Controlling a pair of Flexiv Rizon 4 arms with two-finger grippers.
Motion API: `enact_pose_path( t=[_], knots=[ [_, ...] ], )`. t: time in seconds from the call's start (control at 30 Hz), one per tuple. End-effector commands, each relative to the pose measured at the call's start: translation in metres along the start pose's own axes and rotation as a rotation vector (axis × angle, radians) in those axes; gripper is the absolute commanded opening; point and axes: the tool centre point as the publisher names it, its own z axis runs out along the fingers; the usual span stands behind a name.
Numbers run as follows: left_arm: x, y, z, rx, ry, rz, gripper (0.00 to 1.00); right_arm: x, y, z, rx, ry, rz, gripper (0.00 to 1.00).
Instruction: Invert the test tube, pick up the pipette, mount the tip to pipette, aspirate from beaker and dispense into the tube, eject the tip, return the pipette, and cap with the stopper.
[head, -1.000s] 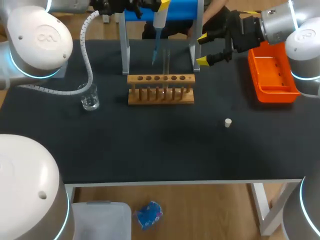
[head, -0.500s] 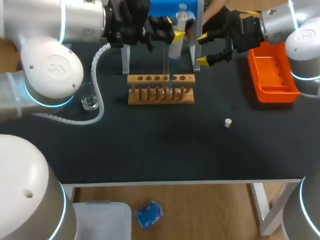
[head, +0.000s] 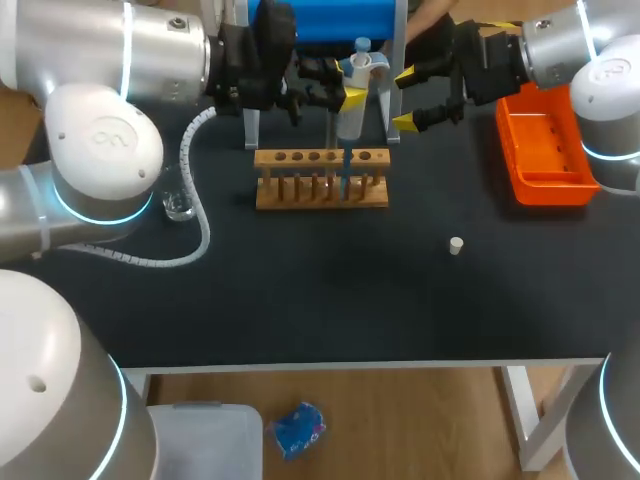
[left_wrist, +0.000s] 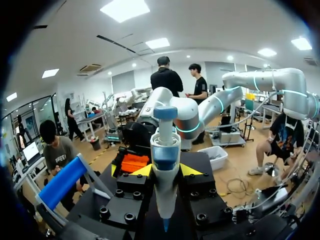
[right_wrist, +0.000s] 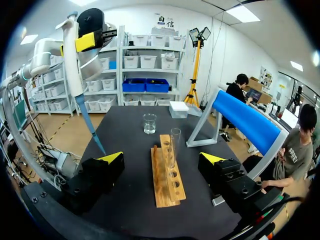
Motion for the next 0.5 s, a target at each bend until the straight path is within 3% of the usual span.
enact_pose_path(
  t=[0.03, 0.5],
  knots=[
    [-0.0085, -0.0035, 0.0043, 0.003, 0.008, 0.004, 0.0, 0.0001, -0.0001, -0.0004, 0.001, 0.001, 0.0, 1.0],
    [-0.0099, -0.004, 0.0062, -0.01, 0.011, 0.01, 0.0, 0.0001, -0.0001, -0.0004, 0.001, 0.001, 0.0, 1.0]
  ],
)
